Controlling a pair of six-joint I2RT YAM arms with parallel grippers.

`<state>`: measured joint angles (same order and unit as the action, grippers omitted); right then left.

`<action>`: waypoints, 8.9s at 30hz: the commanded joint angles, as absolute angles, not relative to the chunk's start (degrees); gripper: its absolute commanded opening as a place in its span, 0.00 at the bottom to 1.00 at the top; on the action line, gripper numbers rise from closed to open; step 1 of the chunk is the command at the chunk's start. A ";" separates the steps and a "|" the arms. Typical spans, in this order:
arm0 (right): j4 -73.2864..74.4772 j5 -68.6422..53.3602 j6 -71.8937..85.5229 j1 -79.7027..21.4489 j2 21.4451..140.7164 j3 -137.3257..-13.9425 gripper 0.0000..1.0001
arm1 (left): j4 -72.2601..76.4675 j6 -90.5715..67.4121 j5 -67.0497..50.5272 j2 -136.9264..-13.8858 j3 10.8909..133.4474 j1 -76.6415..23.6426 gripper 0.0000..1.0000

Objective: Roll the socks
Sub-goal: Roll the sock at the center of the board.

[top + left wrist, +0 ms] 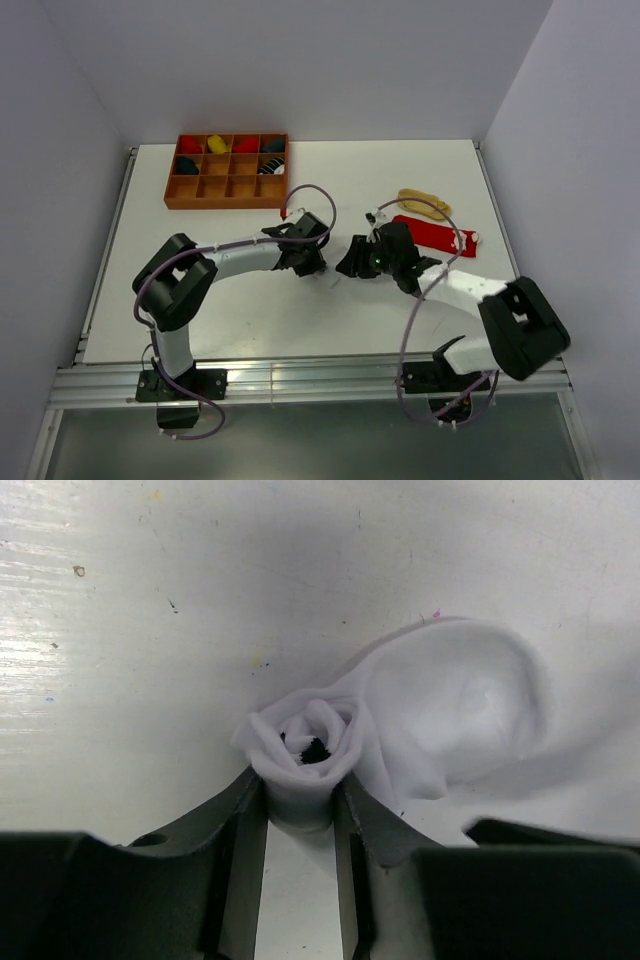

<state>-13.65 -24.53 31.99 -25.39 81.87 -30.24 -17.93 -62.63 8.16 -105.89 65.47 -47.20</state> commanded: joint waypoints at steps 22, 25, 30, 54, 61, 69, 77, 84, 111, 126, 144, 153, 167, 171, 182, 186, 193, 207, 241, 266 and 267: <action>-20.39 16.26 11.52 -54.67 77.34 -29.62 0.48 | -29.71 -57.22 9.32 -110.48 71.54 -48.95 0.30; -21.27 18.28 11.16 -55.46 79.97 -30.59 0.48 | -29.44 -57.04 9.14 -110.30 71.54 -48.96 0.29; -22.41 22.75 10.02 -56.86 80.43 -31.29 0.48 | -29.71 -56.95 9.23 -110.30 71.54 -48.96 0.29; -18.11 24.96 15.29 -57.83 92.72 -33.31 0.38 | -29.27 -57.04 7.30 -110.83 72.07 -48.87 0.30; -16.16 21.73 18.02 -55.64 93.78 -33.05 0.00 | -28.39 -56.95 6.50 -109.08 71.54 -47.55 0.39; -14.68 1.43 19.16 -45.80 89.48 -31.99 0.00 | -26.90 -58.97 7.12 -105.39 69.61 -45.18 0.61; -12.75 -14.84 21.00 -36.75 90.34 -32.08 0.00 | -22.24 -66.96 10.54 -96.96 63.64 -40.87 0.72; -13.89 -27.06 24.52 -28.31 94.74 -32.08 0.00 | -14.95 -68.29 11.87 -90.27 59.51 -39.55 0.76; -15.03 -34.36 36.91 -17.93 105.47 -30.67 0.00 | -2.38 -64.69 5.45 -98.69 56.69 -44.65 0.73; -14.41 -34.19 36.83 -17.93 105.91 -31.20 0.00 | 3.58 -62.40 5.97 -103.37 56.61 -44.56 0.70; -14.06 -34.10 36.56 -18.02 106.08 -31.29 0.00 | 5.89 -61.88 5.54 -105.38 56.07 -43.24 0.65; -12.75 -32.87 35.86 -18.02 105.91 -31.82 0.01 | 2.47 -61.61 3.78 -108.89 56.86 -43.50 0.45; -7.30 -16.65 30.41 -24.95 89.40 -32.52 0.34 | -7.54 -59.85 7.29 -111.01 61.52 -45.88 0.02; -6.50 -2.31 28.30 -31.19 80.70 -31.04 0.40 | -11.67 -59.06 8.87 -111.09 63.63 -46.41 0.01; -17.12 12.47 17.14 -45.43 69.35 -24.96 0.47 | -19.59 -57.66 9.32 -112.76 68.99 -46.76 0.00; -19.68 17.39 13.90 -49.48 71.27 -25.75 0.55 | -22.14 -57.04 9.84 -112.94 70.66 -46.76 0.00; -20.83 20.74 11.17 -52.29 77.86 -29.70 0.56 | -24.26 -56.43 9.32 -113.29 71.72 -46.76 0.01; -20.05 29.61 8.70 -56.42 91.39 -36.03 0.45 | -24.79 -55.20 6.68 -113.38 72.33 -46.67 0.01; -16.69 -35.57 28.65 -30.77 94.21 -33.31 0.00 | -8.71 -65.83 9.15 -88.51 53.97 -42.89 0.70; -17.05 -39.82 35.51 -21.71 106.70 -32.52 0.00 | -2.90 -66.88 5.80 -99.04 53.17 -44.03 0.59; -16.53 -39.64 34.81 -21.71 106.35 -32.61 0.00 | -3.25 -66.71 5.54 -99.66 53.78 -43.95 0.57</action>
